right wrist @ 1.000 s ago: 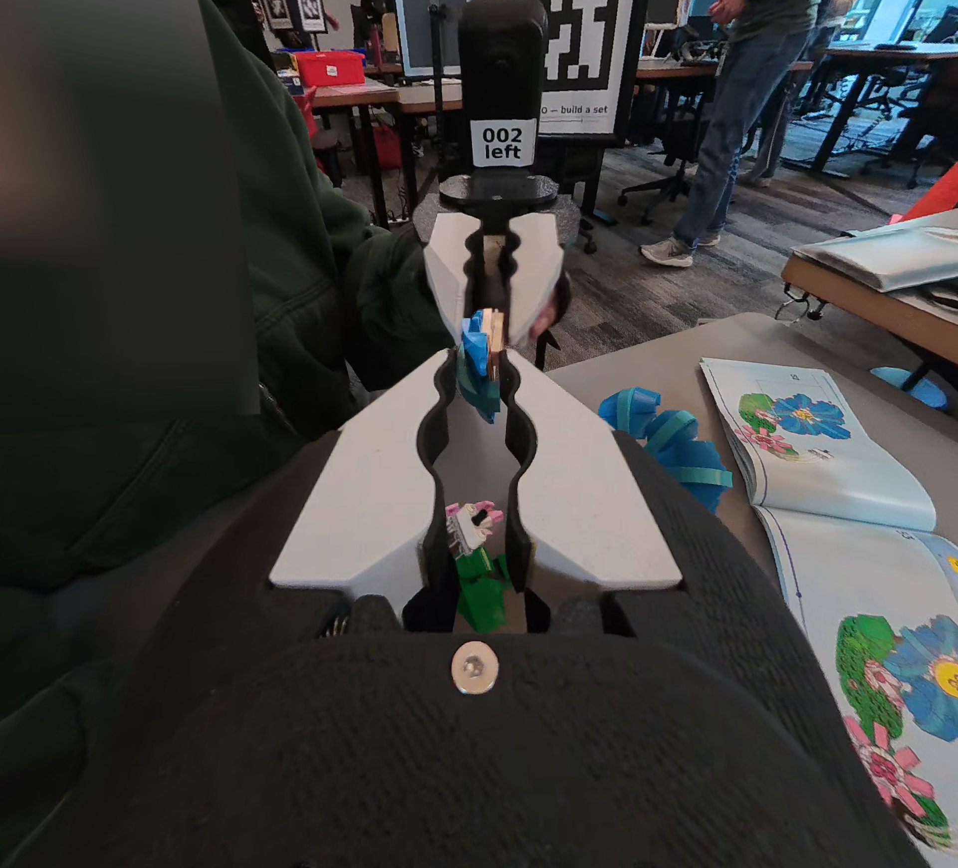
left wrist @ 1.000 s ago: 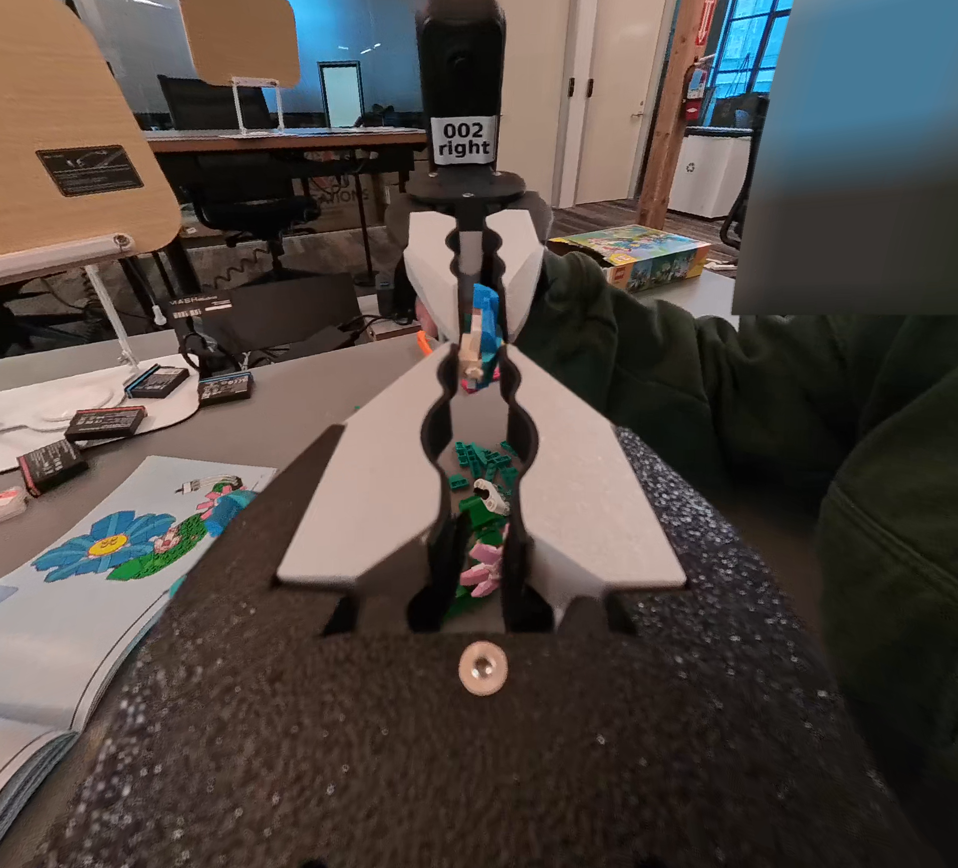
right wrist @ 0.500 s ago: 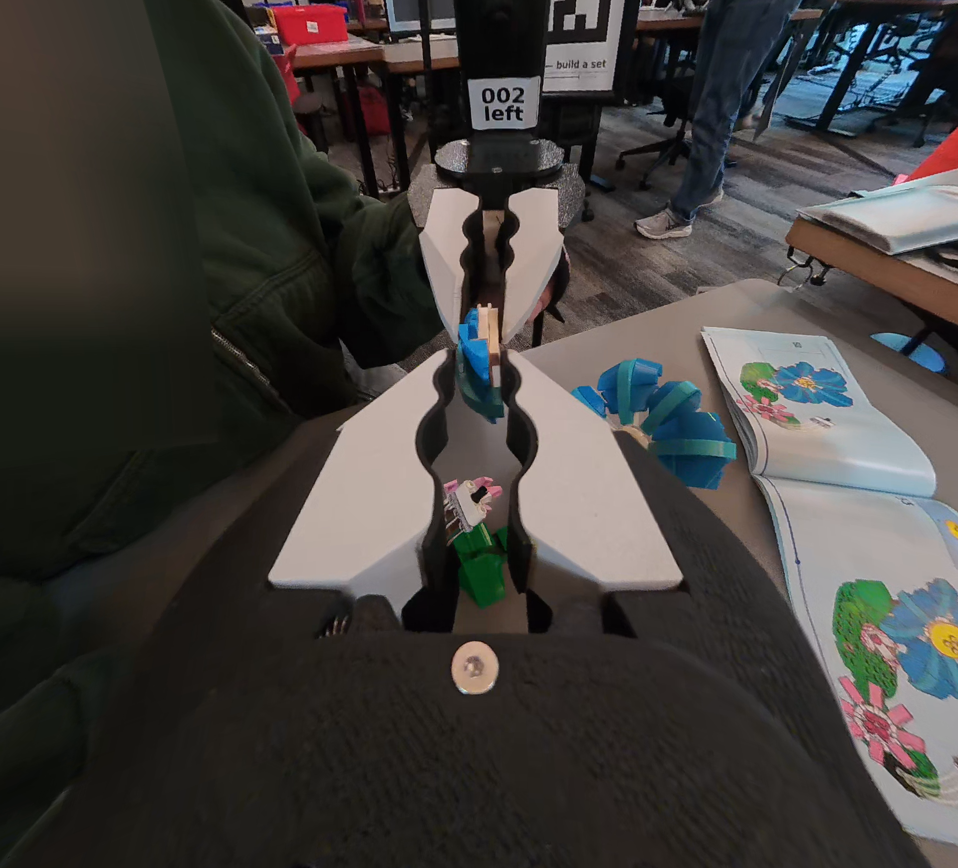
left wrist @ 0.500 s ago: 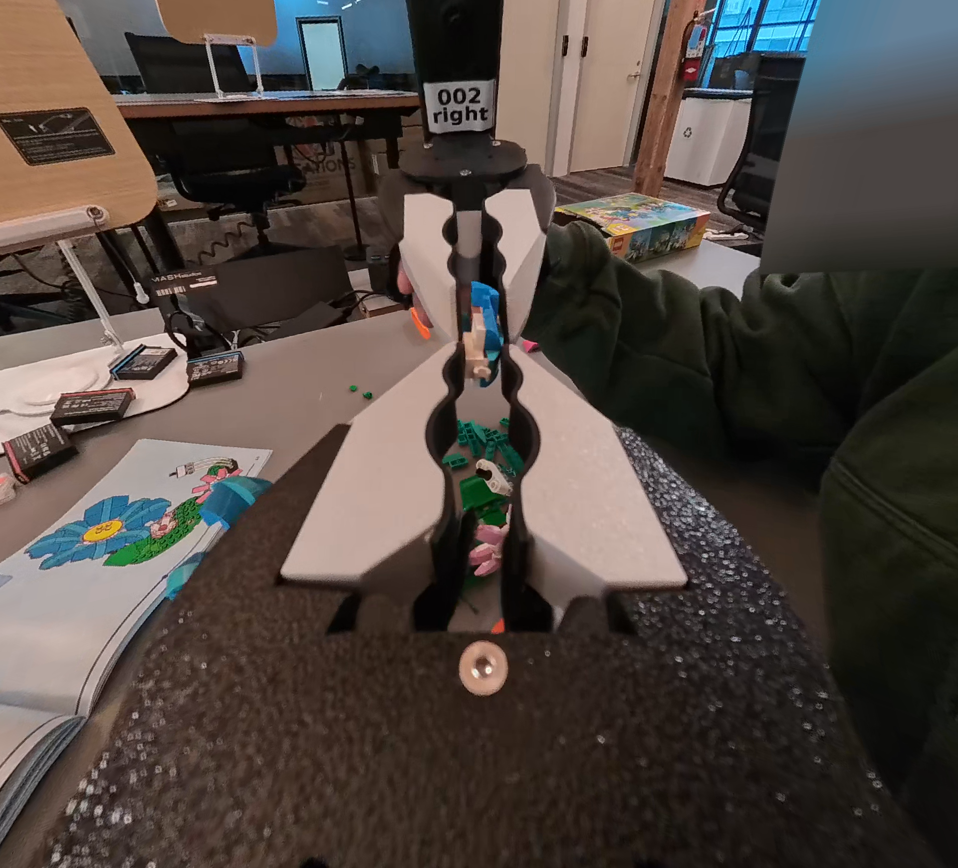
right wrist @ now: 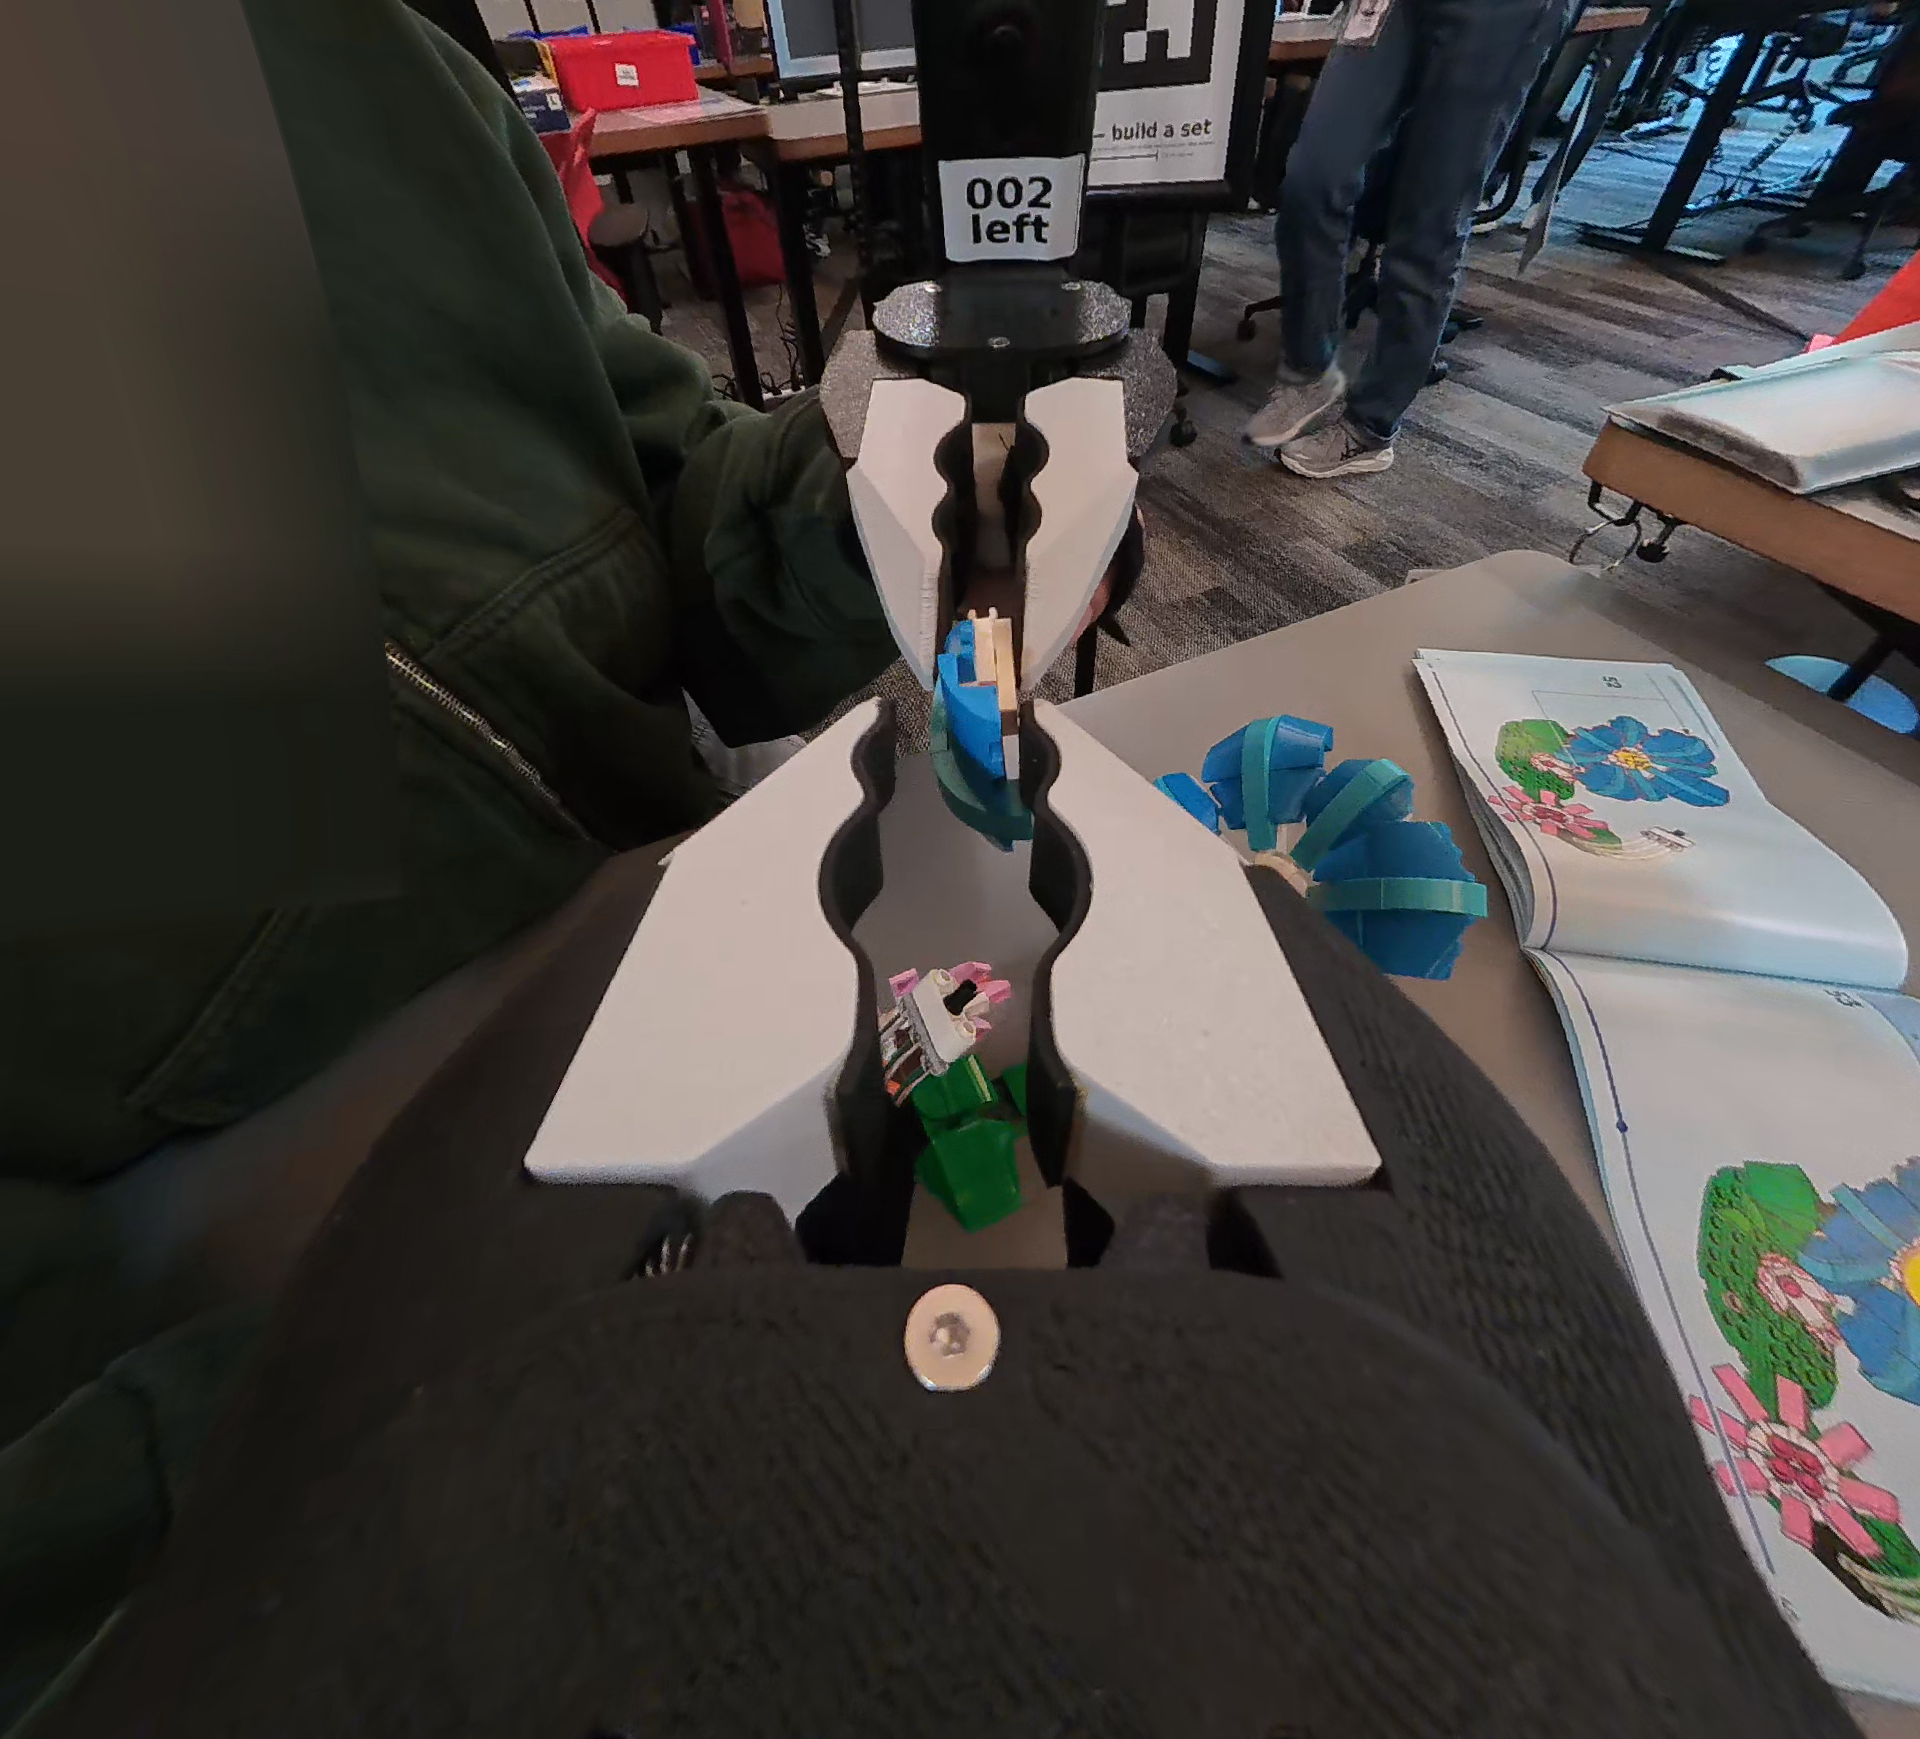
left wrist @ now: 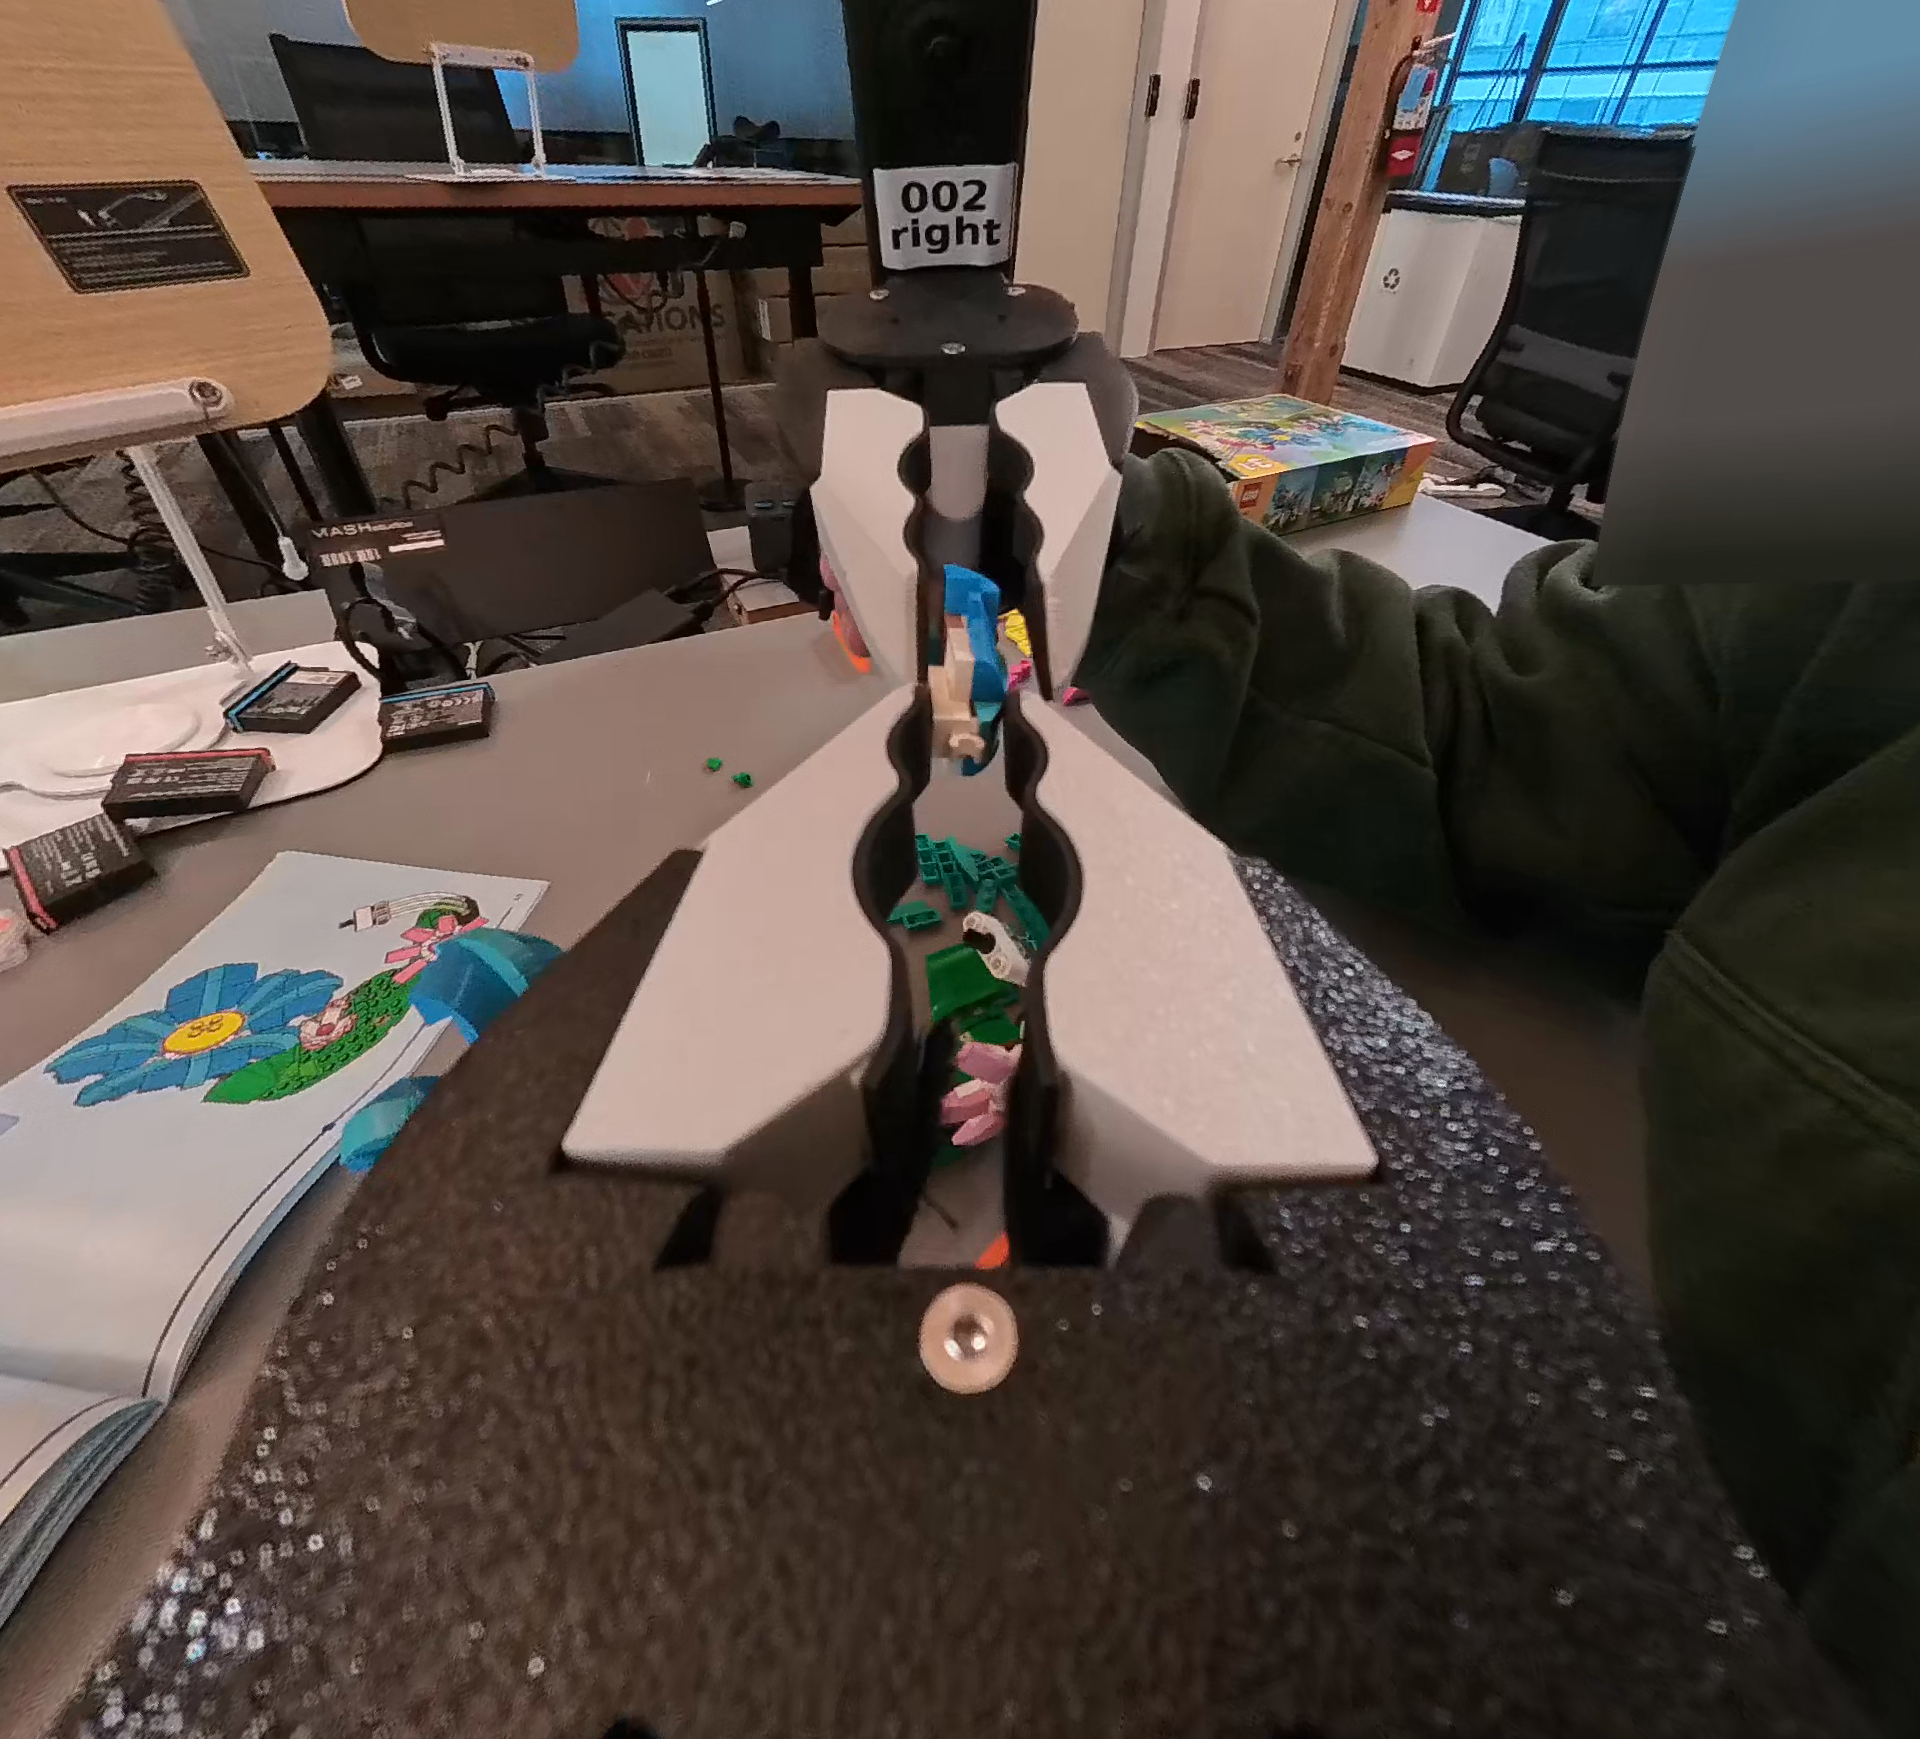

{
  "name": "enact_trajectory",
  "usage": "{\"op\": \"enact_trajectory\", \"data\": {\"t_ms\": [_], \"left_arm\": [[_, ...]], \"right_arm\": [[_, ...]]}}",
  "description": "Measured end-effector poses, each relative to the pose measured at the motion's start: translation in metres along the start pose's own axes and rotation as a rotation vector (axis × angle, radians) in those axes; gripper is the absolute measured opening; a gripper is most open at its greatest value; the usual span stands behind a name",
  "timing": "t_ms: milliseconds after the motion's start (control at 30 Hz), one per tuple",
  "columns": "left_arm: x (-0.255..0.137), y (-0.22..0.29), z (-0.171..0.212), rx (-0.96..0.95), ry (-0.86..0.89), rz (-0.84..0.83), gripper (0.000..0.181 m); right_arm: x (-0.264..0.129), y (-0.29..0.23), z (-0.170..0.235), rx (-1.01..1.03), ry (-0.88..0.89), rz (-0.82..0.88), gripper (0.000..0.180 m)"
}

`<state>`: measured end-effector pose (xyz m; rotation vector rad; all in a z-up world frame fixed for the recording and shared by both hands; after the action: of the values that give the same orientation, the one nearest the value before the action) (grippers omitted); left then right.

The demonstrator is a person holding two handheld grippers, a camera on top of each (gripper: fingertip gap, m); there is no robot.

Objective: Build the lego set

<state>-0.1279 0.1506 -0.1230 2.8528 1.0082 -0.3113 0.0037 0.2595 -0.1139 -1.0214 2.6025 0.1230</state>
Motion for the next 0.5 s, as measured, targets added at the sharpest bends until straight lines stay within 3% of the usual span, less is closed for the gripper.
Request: {"op": "enact_trajectory", "data": {"t_ms": [100, 500], "left_arm": [[0.0008, 0.0002, 0.0005, -0.002, -0.003, 0.004, 0.012], [0.0007, 0.0002, -0.0006, -0.002, 0.011, 0.009, 0.012]], "right_arm": [[0.0004, 0.0019, 0.0015, 0.003, 0.001, 0.004, 0.015], [0.0036, 0.0054, 0.0040, 0.052, 0.000, -0.029, 0.022]]}}
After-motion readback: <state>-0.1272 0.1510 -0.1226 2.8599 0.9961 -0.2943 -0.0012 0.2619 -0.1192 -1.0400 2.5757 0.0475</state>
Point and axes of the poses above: each gripper's, where its closed fingertips meet, x out along the fingers, z out of its underside, y = z × x across the jaws, the point moved 9 cm from there along -x, back along the fingers, and after that the axes turned 8 degrees about -y, right-handed, at the moved point
